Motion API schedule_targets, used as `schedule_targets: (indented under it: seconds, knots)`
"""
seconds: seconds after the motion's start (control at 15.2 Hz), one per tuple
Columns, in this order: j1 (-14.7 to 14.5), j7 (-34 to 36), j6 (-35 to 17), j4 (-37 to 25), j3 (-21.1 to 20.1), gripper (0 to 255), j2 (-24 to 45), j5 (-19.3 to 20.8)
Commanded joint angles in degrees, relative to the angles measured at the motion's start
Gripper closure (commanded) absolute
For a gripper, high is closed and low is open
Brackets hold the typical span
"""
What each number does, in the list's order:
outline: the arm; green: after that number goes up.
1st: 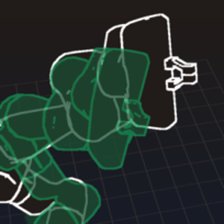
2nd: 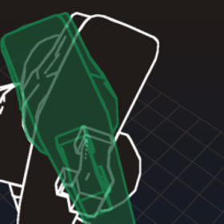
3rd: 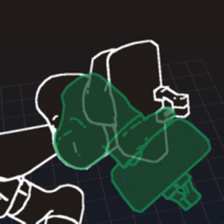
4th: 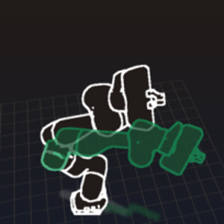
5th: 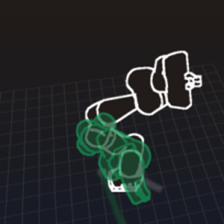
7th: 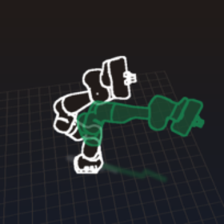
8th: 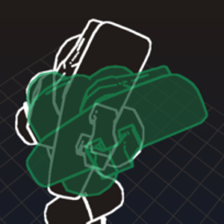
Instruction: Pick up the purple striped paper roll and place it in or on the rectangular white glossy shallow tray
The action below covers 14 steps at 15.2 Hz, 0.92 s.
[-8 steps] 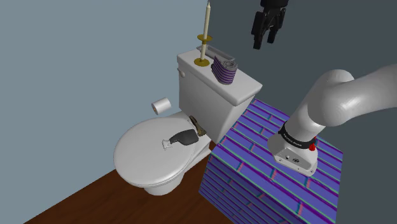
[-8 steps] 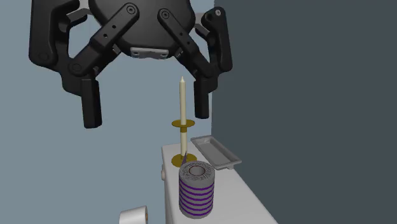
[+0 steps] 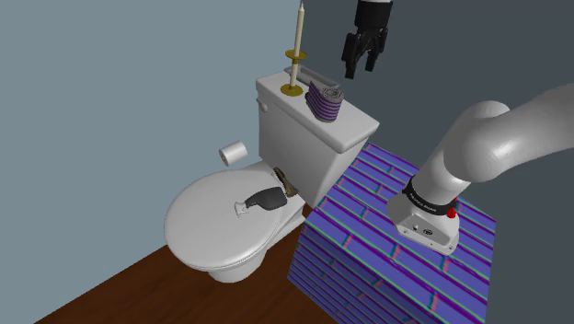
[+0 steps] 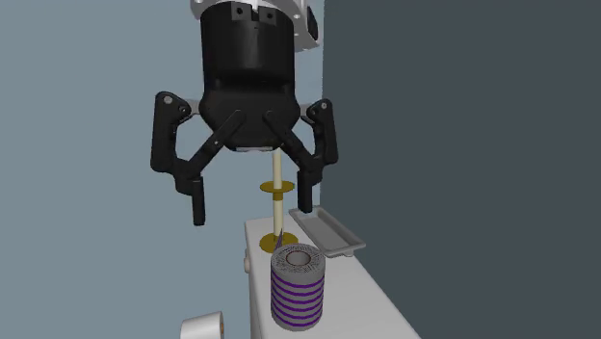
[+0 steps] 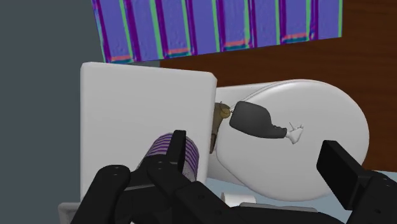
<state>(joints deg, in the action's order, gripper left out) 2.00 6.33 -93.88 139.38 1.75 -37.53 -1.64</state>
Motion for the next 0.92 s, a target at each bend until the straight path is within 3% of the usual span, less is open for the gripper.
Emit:
schedule_targets:
  seconds: [0.0, 0.86]
  knots:
    - [0.4, -0.6, -4.1, 0.2, 0.7, 0, 3.1, 0.4]
    - [2.5, -6.2, -26.8, -5.7, 5.8, 0, 27.3, -0.1]
